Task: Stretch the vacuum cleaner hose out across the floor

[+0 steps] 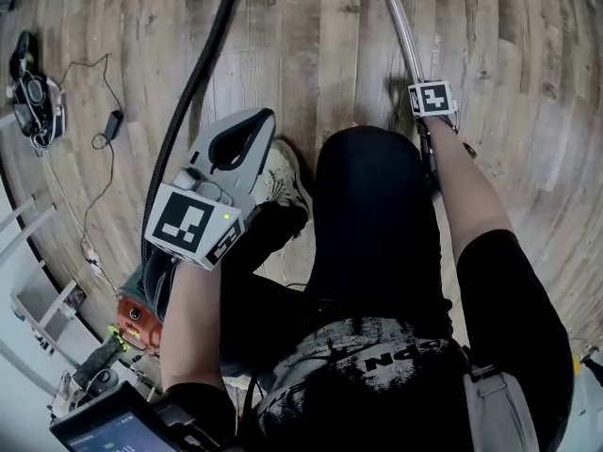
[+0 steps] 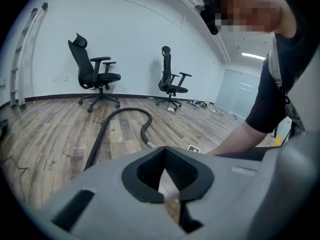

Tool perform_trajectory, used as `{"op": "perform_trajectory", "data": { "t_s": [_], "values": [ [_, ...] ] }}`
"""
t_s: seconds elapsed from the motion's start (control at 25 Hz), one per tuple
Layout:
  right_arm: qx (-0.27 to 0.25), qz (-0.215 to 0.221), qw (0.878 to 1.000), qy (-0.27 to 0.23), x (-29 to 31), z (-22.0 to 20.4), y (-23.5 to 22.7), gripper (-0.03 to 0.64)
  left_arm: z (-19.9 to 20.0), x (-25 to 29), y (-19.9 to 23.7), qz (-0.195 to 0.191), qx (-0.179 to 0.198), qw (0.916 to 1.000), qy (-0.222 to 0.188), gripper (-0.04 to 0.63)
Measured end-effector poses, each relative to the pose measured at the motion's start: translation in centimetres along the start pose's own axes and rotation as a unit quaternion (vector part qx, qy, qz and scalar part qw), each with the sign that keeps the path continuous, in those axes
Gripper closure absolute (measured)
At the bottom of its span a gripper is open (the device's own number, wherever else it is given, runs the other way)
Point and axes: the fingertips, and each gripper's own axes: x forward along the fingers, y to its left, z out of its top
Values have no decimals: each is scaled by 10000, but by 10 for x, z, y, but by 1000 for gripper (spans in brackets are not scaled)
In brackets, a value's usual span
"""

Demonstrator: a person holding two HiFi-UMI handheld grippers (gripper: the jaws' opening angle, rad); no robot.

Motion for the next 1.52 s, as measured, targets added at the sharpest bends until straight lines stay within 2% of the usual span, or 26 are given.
{"op": "perform_trajectory", "data": {
  "t_s": [0.2,0.32,0.4,0.48,0.56,0.6,0.68,0.72,0.76,0.84,0.88,0.92,1.0,1.16,1.24,1.28,1.32,1.36,1.4,1.44,1.52],
  "values": [
    [144,129,9998,-63,0,1,-2,437,4,26,6,-59,-353,9992,-196,594],
    [279,345,9989,139,-4,-3,-2,440,3,50,6,-391,-720,9958,-414,594],
    [248,419,9985,266,-11,-6,-6,440,-9,80,12,-662,-1267,9888,-432,594],
    [185,412,9984,339,-25,-12,-15,439,-32,124,13,-923,-1821,9786,-257,592],
    [131,366,9984,402,-45,-20,-25,440,-59,177,-1,-1277,-2153,9681,141,495],
    [82,328,9985,442,-55,-24,-30,439,-74,205,-13,-1446,-2278,9622,362,474],
    [-51,220,9984,517,-78,-31,-41,439,-98,257,-41,-1749,-2650,9456,705,422],
    [-122,156,9983,552,-90,-34,-47,439,-106,280,-57,-1919,-2976,9319,783,391],
    [-196,96,9980,596,-102,-37,-52,440,-111,300,-72,-2074,-3400,9139,781,375],
    [-343,5,9971,674,-126,-43,-62,440,-115,335,-100,-2276,-4294,8716,638,350],
    [-408,-25,9968,683,-137,-45,-66,440,-115,349,-114,-2354,-4625,8529,568,342],
    [-458,-41,9967,666,-147,-46,-70,440,-114,361,-128,-2440,-4848,8382,529,342],
    [-502,-26,9969,602,-162,-51,-71,440,-110,379,-152,-2594,-5090,8191,513,330],
    [-582,-17,9969,524,-172,-67,-66,440,-107,407,-178,-2722,-5412,7948,381,305],
    [-689,-34,9962,532,-172,-73,-63,439,-96,421,-186,-2893,-5675,7707,164,314],
    [-736,-35,9959,530,-172,-76,-61,438,-89,425,-190,-2979,-5843,7549,41,348],
    [-766,-30,9958,506,-172,-79,-59,437,-85,427,-194,-3012,-6019,7396,-33,337],
    [-775,-23,9959,455,-173,-82,-58,437,-84,428,-196,-2991,-6156,7290,-46,400],
    [-791,-29,9961,392,-174,-84,-59,437,-86,429,-197,-2944,-6209,7265,-30,482],
    [-857,-73,9957,339,-175,-84,-60,436,-87,428,-197,-2876,-6183,7314,-24,480],
    [-1158,-265,9924,326,-174,-82,-64,431,-84,427,-194,-2662,-6041,7511,-78,482]
  ]
}}
